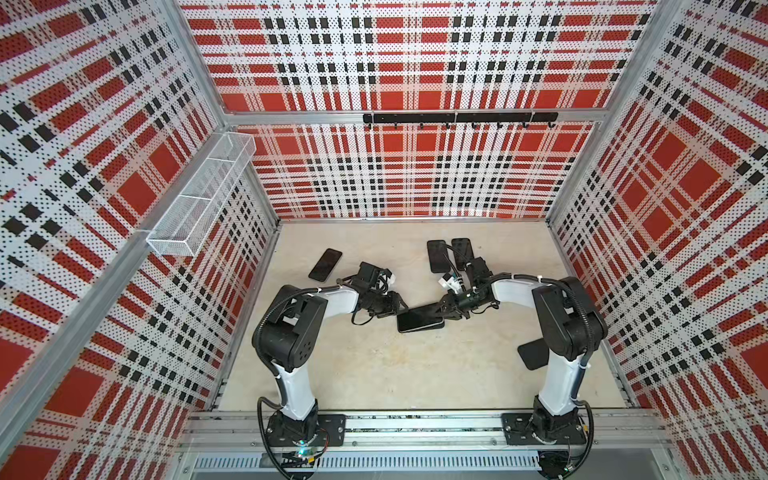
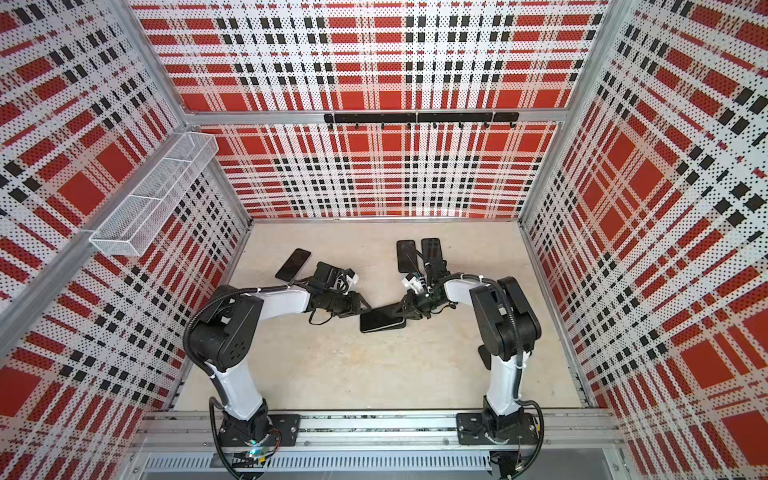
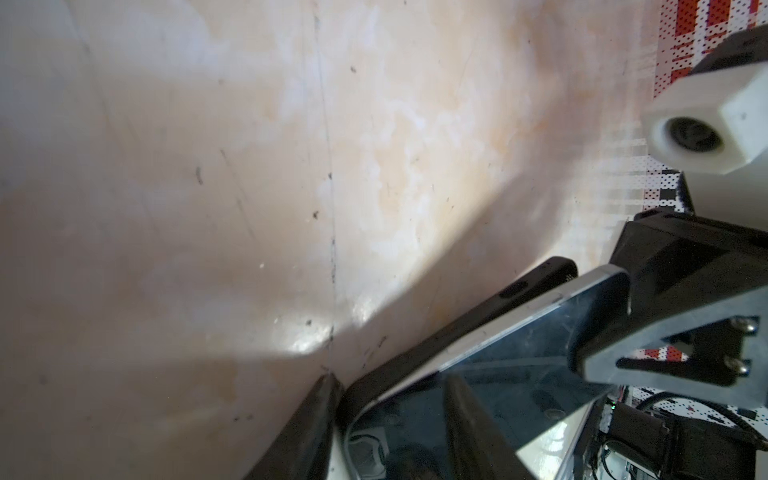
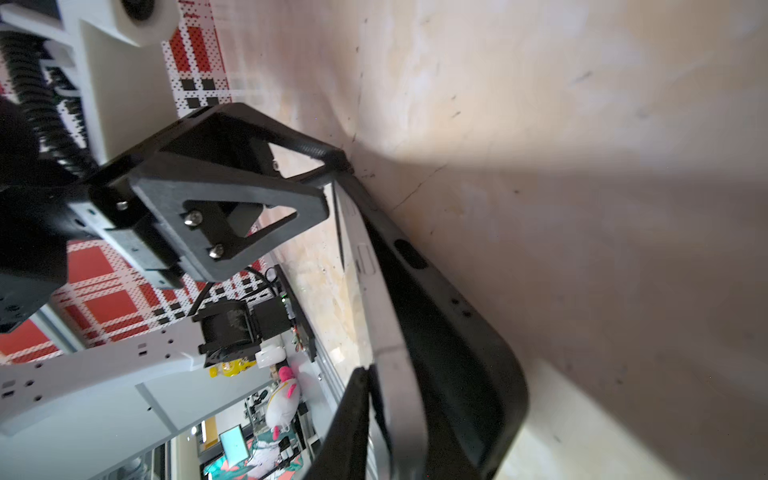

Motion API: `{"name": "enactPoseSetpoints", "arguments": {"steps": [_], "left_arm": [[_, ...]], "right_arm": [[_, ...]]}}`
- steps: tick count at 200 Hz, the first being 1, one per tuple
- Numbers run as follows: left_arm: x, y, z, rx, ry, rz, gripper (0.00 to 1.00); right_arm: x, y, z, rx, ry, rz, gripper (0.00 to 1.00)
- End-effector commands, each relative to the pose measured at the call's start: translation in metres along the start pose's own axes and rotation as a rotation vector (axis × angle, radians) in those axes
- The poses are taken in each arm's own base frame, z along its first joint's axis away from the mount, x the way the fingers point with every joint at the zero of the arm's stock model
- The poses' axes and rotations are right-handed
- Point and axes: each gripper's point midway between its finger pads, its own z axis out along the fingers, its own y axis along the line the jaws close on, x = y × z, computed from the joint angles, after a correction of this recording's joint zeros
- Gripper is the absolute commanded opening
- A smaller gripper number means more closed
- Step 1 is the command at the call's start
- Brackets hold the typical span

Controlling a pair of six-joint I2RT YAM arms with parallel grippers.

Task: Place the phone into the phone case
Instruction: 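Lower the phone flat into the black case with the right gripper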

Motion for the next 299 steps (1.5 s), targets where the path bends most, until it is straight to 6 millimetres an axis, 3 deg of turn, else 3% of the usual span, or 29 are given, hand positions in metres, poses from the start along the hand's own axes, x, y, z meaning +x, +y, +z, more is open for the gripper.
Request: {"name": "enactPoseSetpoints", "arguments": {"steps": [1, 38, 93, 134, 221, 299], "left_arm": [[-0.006, 0.001, -0.008, -0.056, -0.011, 0.066, 0.46], [-0.005, 0.009, -0.012, -0.137, -0.007, 0.109, 0.46], [0.005, 0.009, -0.008, -0.155, 0.044, 0.137, 0.4], [0.016, -0.002, -0.001, -0.086, 0.086, 0.134, 0.33], [0.025, 0.001, 0.006, -0.073, 0.131, 0.12, 0.26], [0.028, 0.002, 0.01, -0.061, 0.142, 0.095, 0.21]], "right_arm": [[-0.001, -0.02, -0.007, 0.167, -0.033, -0.004, 0.28], [-0.013, -0.01, -0.023, 0.231, -0.067, -0.053, 0.39], [-0.016, -0.012, -0.041, 0.348, -0.062, -0.077, 0.39], [-0.011, -0.023, -0.035, 0.359, -0.039, -0.058, 0.32], [-0.005, -0.036, -0.019, 0.379, 0.018, -0.066, 0.28], [-0.001, -0.024, 0.005, 0.335, 0.066, -0.096, 0.21]]}}
